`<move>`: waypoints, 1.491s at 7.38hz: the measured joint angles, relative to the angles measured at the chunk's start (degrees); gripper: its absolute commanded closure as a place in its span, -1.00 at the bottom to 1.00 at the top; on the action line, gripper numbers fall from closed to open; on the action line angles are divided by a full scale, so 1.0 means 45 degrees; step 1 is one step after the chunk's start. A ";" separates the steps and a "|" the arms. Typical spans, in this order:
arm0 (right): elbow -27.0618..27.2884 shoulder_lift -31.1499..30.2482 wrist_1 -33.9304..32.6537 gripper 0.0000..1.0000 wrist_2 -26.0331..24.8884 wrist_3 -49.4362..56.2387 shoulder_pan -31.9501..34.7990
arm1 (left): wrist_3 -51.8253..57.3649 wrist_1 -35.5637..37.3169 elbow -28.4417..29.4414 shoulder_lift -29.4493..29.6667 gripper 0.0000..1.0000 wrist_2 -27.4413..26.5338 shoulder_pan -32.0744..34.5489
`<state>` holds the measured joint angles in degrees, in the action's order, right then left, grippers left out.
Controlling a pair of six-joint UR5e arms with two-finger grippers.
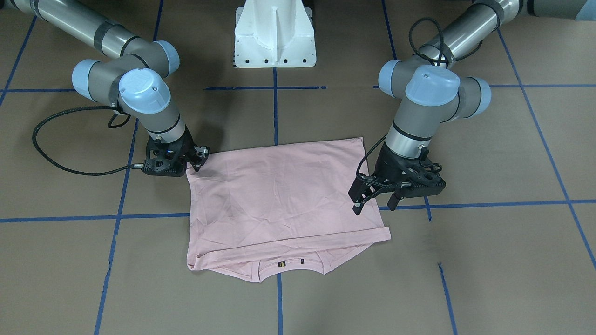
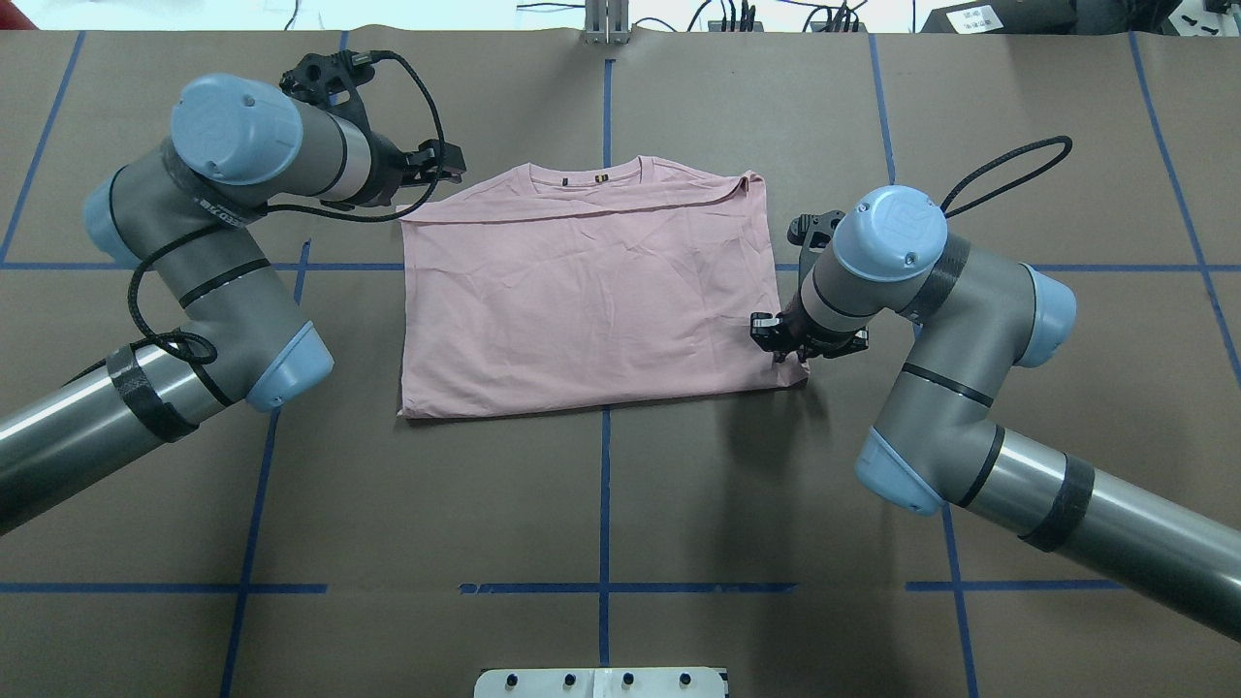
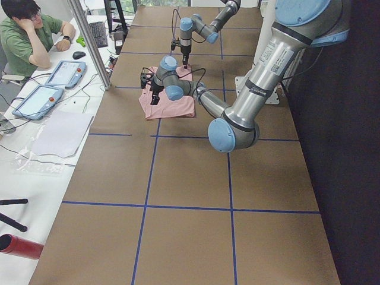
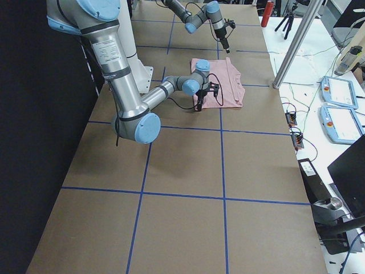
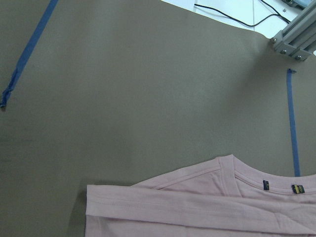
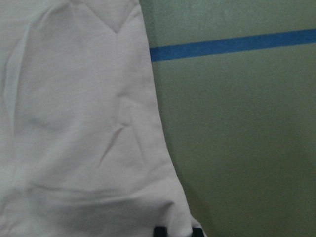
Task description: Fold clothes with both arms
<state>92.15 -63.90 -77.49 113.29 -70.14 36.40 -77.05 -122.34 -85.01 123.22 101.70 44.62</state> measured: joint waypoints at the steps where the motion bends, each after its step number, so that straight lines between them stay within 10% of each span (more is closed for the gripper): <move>1: 0.0040 -0.0002 -0.0003 1.00 0.0119 -0.0026 0.0019 | -0.0015 0.0000 -0.0007 0.0000 -1.00 -0.0001 -0.0006; 11: 0.3946 -0.3918 -0.0082 1.00 0.1121 -0.0287 -0.1875 | -0.0122 0.0000 -0.0160 0.0000 -1.00 -0.0022 -0.0038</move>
<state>109.91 -81.53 -77.86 118.33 -71.44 27.96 -77.60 -122.34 -85.73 123.22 101.60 44.45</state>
